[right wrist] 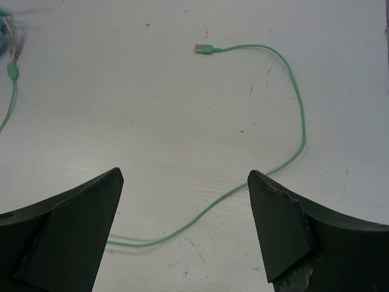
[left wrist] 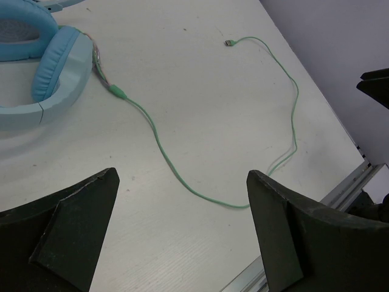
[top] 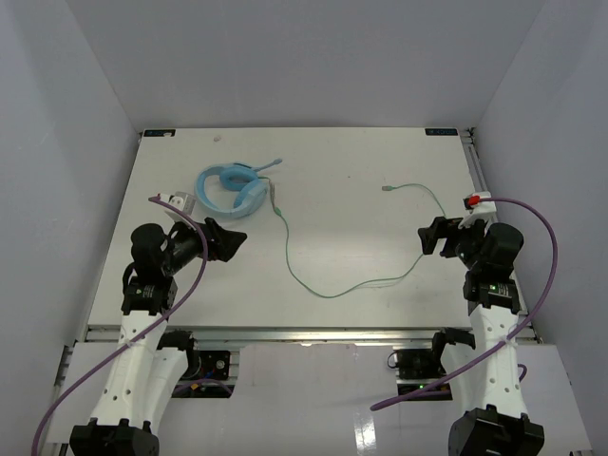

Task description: Wrap the headphones

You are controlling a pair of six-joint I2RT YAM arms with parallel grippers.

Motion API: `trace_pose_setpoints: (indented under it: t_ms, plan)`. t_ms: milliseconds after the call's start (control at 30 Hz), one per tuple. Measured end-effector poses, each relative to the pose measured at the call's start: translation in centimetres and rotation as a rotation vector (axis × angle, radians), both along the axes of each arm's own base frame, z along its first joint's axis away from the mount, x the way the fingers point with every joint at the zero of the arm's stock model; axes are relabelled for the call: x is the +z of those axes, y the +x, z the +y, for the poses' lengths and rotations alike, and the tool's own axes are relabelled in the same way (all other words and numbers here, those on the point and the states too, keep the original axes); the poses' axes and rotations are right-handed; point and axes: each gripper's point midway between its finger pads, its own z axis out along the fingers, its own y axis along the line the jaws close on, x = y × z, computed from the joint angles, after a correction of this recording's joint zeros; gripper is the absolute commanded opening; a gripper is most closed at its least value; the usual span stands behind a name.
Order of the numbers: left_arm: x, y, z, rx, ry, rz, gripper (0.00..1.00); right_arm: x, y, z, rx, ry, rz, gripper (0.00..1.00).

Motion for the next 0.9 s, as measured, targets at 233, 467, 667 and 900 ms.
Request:
trace_pose_setpoints:
  t_ms: [233, 467, 667, 900]
  plan:
    - [0.0, 0.0, 0.0, 0.000, 0.000, 0.001, 0.98, 0.0, 0.0, 0.0, 0.004, -0.003, -0.003, 0.90]
    - [-0.2, 0.2, 0.1, 0.010, 0.000, 0.009, 0.98, -0.6, -1.9, 2.6, 0.223, -0.096, -0.070, 0.90]
    - [-2.4, 1.8, 1.5, 0.125, 0.012, 0.138, 0.98, 0.2, -3.5, 4.6, 0.397, -0.170, -0.162, 0.90]
    - [-2.1, 4.7, 3.0, 0.267, -0.003, 0.334, 0.98, -0.1, -3.8, 5.1, 0.453, -0.188, -0.170, 0.90]
